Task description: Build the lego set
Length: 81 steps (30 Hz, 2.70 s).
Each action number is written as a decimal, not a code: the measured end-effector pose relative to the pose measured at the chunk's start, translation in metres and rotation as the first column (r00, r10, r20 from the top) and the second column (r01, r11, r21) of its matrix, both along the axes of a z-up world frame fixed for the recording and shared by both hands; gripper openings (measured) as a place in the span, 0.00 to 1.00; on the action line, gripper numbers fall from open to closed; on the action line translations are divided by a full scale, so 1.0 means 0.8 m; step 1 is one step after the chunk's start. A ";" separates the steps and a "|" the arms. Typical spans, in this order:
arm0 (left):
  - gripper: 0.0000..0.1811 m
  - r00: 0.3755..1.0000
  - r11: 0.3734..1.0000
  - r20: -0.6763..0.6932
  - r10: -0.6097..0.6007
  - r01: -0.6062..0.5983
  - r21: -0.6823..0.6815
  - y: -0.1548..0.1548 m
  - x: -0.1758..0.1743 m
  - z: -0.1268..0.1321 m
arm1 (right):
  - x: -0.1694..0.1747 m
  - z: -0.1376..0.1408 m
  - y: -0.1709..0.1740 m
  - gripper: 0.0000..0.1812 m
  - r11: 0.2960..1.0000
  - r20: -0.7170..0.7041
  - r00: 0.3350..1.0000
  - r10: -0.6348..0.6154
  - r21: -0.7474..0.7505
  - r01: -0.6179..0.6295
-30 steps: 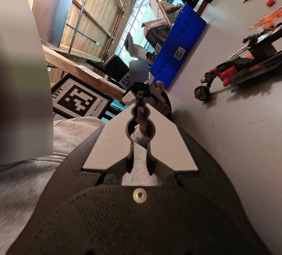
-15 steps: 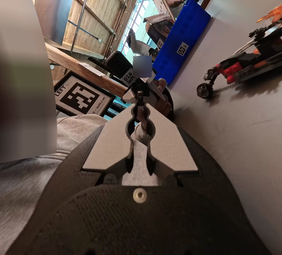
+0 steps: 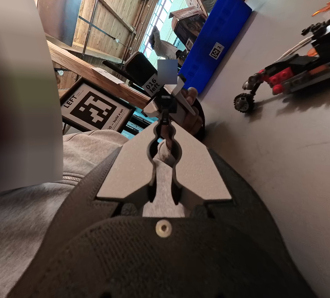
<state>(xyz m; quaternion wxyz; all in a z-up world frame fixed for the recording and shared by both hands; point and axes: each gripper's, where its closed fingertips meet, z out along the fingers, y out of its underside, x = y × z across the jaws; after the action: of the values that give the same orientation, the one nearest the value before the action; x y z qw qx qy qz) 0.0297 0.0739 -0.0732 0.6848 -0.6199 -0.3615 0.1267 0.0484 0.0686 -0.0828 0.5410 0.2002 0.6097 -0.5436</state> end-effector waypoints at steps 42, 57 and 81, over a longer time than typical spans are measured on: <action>0.07 0.998 0.999 0.051 0.036 -0.035 -0.007 0.000 -0.006 -0.008 | -0.022 0.005 -0.020 0.03 0.999 0.084 0.996 -0.025 0.025 0.023; 0.08 0.965 0.963 0.252 -0.074 0.003 0.270 -0.012 -0.028 -0.015 | -0.044 -0.006 -0.029 0.03 0.998 0.106 0.994 0.037 0.050 -0.042; 0.20 0.993 0.995 -0.068 0.099 -0.100 -0.014 0.023 -0.010 0.016 | -0.028 0.065 0.045 0.03 0.894 0.109 0.971 0.213 -0.422 -0.149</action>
<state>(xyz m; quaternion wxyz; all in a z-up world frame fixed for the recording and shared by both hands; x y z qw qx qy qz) 0.0215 0.0922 -0.0608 0.6841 -0.6024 -0.3675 0.1844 0.0262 0.1044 -0.0310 0.6643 0.0651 0.4546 -0.5897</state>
